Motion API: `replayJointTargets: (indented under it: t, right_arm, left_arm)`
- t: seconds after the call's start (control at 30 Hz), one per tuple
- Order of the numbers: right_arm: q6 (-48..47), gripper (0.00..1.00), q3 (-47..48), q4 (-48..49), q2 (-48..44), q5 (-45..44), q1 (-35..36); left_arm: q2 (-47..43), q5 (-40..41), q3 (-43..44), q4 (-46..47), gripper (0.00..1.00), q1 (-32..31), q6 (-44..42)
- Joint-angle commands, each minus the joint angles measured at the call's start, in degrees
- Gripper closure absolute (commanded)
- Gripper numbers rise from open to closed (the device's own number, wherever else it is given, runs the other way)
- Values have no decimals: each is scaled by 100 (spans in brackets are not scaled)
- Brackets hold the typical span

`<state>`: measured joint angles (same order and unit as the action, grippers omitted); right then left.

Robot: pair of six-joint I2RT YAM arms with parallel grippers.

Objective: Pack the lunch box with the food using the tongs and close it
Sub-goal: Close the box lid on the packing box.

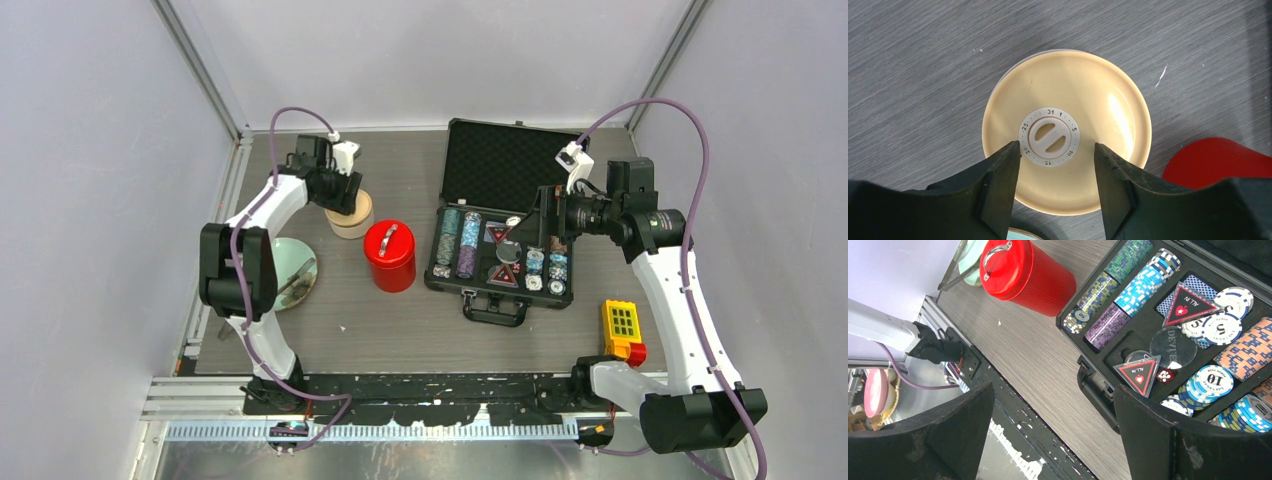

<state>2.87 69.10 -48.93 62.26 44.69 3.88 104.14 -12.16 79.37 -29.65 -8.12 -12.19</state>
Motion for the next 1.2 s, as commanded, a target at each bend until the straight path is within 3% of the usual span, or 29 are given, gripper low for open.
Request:
replayJointTargets:
  t: [0.0,0.37,0.63,0.87,1.17]
  right_arm:
    - [-93,7,120,102,-68,76,-33]
    - [-122,7,85,94,-127,75,-31]
    - [-92,7,112,94,-84,94,-30]
    - [-88,7,86,96,-100,129,-28]
    - [-104,7,86,103,-87,162,-28]
  left_arm:
    - [293,211,-286,-86,43,-39,18]
    - [157,192,-998,573,41,-14,103]
    - [-283,54,4,-164,40,-23,164]
    - [-731,46,431,-516,51,-23,147]
    - [-529,19,68,-540,59,-31,199]
